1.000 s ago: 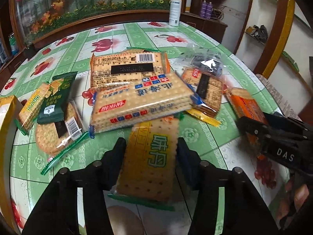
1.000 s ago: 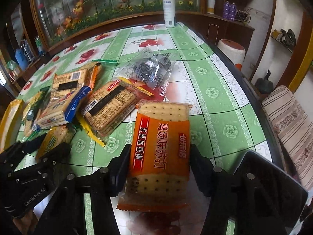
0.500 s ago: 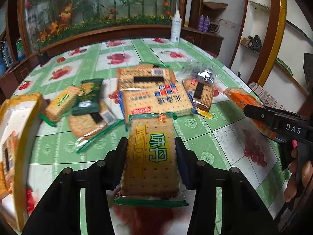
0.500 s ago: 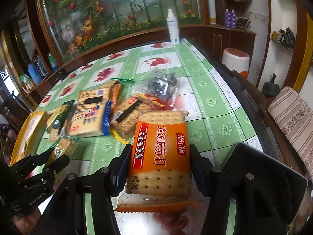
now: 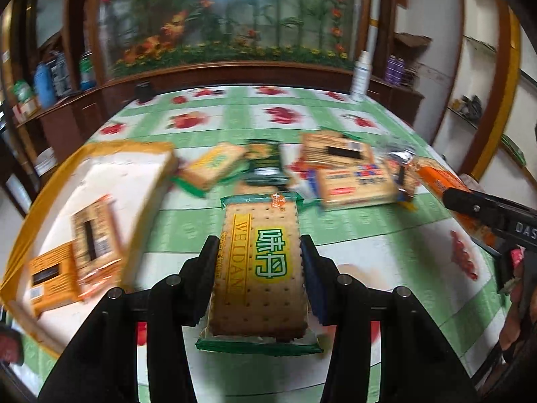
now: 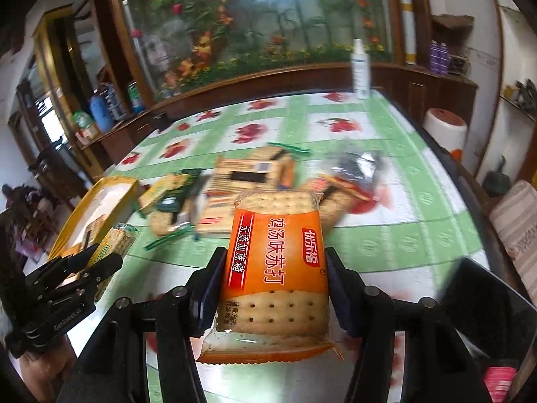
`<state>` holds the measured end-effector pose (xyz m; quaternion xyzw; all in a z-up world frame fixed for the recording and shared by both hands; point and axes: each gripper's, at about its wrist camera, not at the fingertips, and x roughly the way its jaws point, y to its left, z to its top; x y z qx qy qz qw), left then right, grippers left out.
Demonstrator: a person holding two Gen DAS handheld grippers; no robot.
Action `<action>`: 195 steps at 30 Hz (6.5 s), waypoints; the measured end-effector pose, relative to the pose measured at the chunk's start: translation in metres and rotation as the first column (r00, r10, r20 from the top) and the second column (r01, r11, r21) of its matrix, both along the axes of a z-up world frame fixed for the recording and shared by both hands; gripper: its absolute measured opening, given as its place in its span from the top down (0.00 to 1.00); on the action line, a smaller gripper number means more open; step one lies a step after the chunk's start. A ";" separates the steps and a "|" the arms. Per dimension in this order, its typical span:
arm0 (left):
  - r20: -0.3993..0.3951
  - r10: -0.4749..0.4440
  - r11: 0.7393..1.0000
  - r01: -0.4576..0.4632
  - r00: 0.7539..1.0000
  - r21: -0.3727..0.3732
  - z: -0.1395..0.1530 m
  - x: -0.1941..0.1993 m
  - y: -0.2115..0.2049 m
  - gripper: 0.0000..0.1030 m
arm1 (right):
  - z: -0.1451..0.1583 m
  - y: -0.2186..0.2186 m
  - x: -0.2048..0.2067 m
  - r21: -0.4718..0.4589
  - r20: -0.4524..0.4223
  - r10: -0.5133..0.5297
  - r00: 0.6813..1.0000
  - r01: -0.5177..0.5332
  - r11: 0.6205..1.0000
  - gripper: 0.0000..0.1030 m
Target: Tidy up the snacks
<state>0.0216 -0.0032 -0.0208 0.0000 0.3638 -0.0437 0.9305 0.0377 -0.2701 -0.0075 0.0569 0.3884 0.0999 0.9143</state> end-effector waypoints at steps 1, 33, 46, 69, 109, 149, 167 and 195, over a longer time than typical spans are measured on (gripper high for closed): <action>0.002 0.016 1.000 -0.016 1.000 0.003 0.001 -0.001 0.006 0.56 | 0.001 0.009 0.001 0.006 0.001 0.021 1.000 -0.021 1.000 0.44; 0.017 0.397 0.917 -0.397 0.918 0.027 0.003 0.005 0.181 0.56 | -0.005 0.263 0.062 0.132 0.029 0.430 0.902 -0.430 0.893 0.44; -0.061 0.425 0.905 -0.422 0.903 0.054 -0.015 0.039 0.207 0.56 | -0.043 0.332 0.118 0.102 -0.030 0.445 0.895 -0.440 0.892 0.44; -0.099 0.441 0.894 -0.447 0.892 -0.040 -0.015 0.043 0.219 0.22 | -0.045 0.328 0.121 0.070 -0.018 0.440 0.898 -0.438 0.896 0.33; -0.110 0.161 0.987 -0.161 0.981 0.011 -0.009 0.074 0.047 0.20 | -0.041 0.035 0.074 -0.005 -0.027 -0.003 1.000 0.003 1.000 0.13; -0.375 -0.153 0.945 0.246 0.914 0.215 -0.048 0.209 0.000 0.20 | -0.056 0.087 0.125 -0.235 -0.156 0.527 0.836 -0.549 0.802 0.01; -0.359 -0.202 0.961 0.256 0.911 0.107 -0.047 0.134 -0.001 0.53 | -0.072 0.091 0.088 -0.207 -0.230 0.561 0.795 -0.603 0.770 0.06; -0.310 -0.144 0.985 0.166 0.940 0.046 -0.051 0.055 0.016 0.53 | -0.066 0.047 0.022 -0.141 -0.286 0.354 0.890 -0.405 0.904 0.45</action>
